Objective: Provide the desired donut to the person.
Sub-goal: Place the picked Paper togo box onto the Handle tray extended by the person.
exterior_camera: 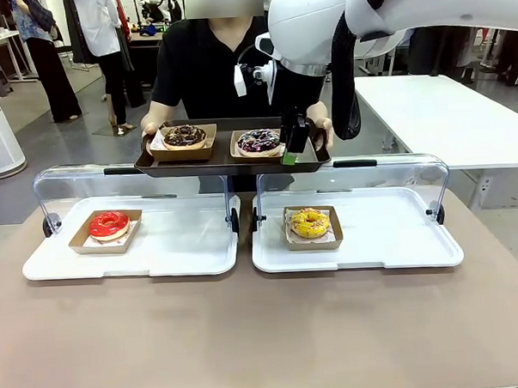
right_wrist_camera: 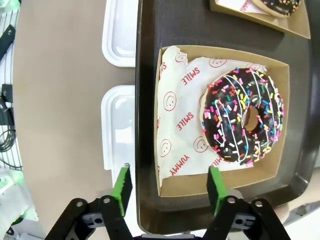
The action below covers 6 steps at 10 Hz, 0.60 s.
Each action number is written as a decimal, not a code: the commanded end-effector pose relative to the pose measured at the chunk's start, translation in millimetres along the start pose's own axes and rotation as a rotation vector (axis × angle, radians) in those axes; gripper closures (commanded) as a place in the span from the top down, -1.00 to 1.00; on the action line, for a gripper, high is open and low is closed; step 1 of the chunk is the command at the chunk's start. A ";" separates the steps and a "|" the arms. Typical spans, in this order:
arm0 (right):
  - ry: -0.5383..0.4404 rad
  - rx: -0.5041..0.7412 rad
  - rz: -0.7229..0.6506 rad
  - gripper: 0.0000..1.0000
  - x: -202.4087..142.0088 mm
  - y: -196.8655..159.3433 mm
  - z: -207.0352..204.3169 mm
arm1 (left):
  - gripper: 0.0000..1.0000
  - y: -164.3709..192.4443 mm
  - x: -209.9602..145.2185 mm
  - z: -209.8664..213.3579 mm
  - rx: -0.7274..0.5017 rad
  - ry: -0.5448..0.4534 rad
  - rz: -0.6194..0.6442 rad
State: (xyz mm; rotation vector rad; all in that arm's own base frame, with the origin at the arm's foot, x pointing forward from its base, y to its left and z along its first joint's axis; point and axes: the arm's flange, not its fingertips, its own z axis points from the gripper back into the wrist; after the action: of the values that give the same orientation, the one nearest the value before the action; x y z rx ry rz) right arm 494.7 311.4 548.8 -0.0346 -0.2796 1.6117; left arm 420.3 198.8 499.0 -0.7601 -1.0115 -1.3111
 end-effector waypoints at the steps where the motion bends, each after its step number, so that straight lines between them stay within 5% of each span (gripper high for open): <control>1: -0.001 -0.018 0.013 1.00 1.2 -3.8 -0.5 | 1.00 -1.0 1.0 1.5 0.003 -0.002 -0.003; 6: 0.000 -0.003 0.011 1.00 2.5 -2.7 2.2 | 1.00 -1.0 1.0 1.5 0.003 -0.002 -0.003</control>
State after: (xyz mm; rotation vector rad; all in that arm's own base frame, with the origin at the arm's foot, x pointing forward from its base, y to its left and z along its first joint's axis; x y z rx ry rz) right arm 493.7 313.5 549.2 -0.0349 -0.2826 1.6153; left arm 420.3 198.8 499.0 -0.7601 -1.0115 -1.3111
